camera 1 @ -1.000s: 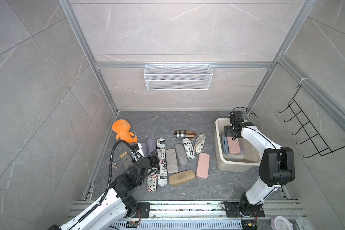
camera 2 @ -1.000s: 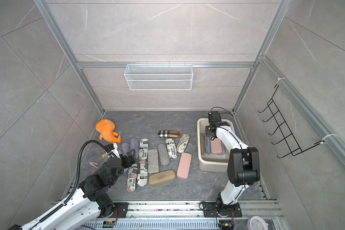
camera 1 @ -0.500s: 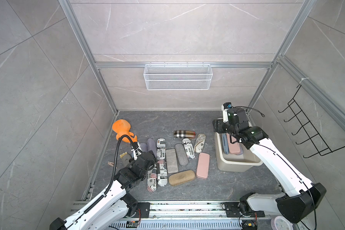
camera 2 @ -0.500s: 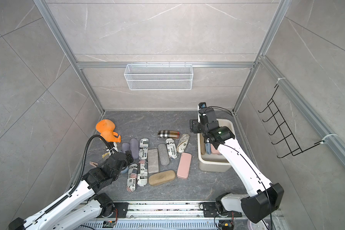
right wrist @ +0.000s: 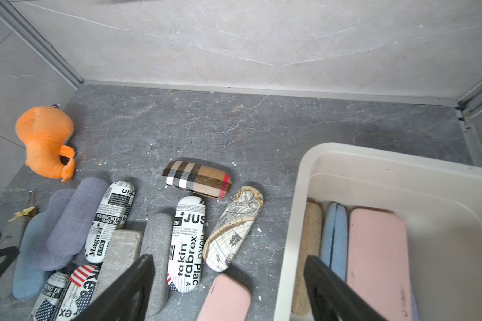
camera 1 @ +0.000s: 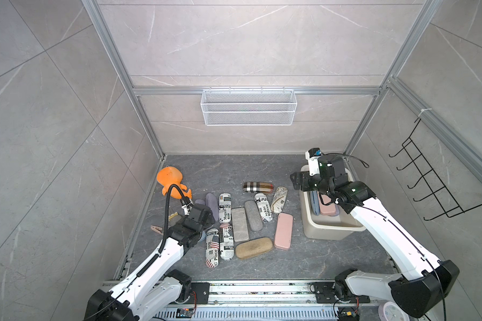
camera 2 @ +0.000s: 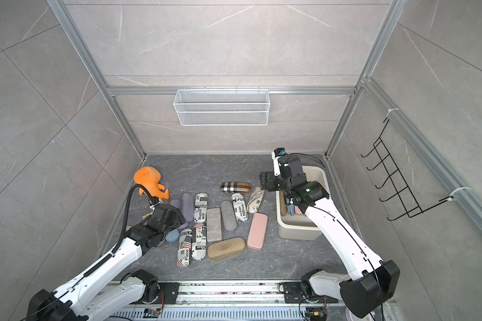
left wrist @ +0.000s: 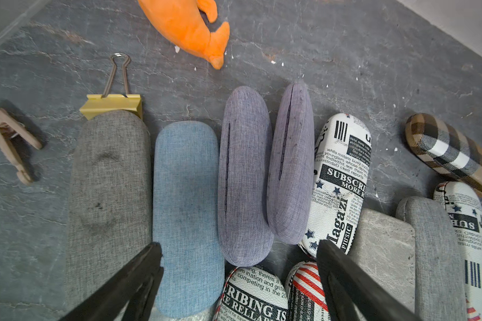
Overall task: Put the glasses cases into the storage boxes
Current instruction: Place the glasses case in the storage box, then pick up the glasses case at the center of the board.
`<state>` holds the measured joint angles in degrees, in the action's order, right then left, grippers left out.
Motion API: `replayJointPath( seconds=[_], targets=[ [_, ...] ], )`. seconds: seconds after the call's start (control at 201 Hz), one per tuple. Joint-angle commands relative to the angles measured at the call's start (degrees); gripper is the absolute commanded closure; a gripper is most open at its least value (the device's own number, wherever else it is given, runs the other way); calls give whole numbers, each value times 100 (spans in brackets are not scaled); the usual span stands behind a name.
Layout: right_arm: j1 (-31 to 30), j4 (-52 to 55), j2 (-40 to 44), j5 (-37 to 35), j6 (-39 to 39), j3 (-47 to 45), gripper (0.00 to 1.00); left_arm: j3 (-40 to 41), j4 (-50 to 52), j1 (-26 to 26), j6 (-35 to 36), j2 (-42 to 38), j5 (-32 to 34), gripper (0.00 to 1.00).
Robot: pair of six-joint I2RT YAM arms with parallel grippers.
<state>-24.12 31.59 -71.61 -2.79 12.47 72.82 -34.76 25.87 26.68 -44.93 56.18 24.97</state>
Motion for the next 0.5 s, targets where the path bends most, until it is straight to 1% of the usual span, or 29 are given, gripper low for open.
replayJointPath(
  seconds=[0.0, 0.095, 0.179, 0.249, 0.494],
  targets=[
    [-31, -434, 379, 359, 170, -453, 12, -462, -97, -48, 126, 335, -118, 10],
    [-38, -210, 317, 221, 180, -433, 15, -710, -26, -74, 170, 651, -148, 9],
    [-48, -286, 331, 359, 217, -542, 16, -908, 49, -148, 254, 887, -188, 9],
    [-41, -342, 370, 456, 214, -581, 16, -1101, 156, -294, 303, 1060, -334, 8],
    [-44, -408, 436, 384, 245, -637, 16, -1638, 527, -696, 614, 1551, -748, 8]
  ],
)
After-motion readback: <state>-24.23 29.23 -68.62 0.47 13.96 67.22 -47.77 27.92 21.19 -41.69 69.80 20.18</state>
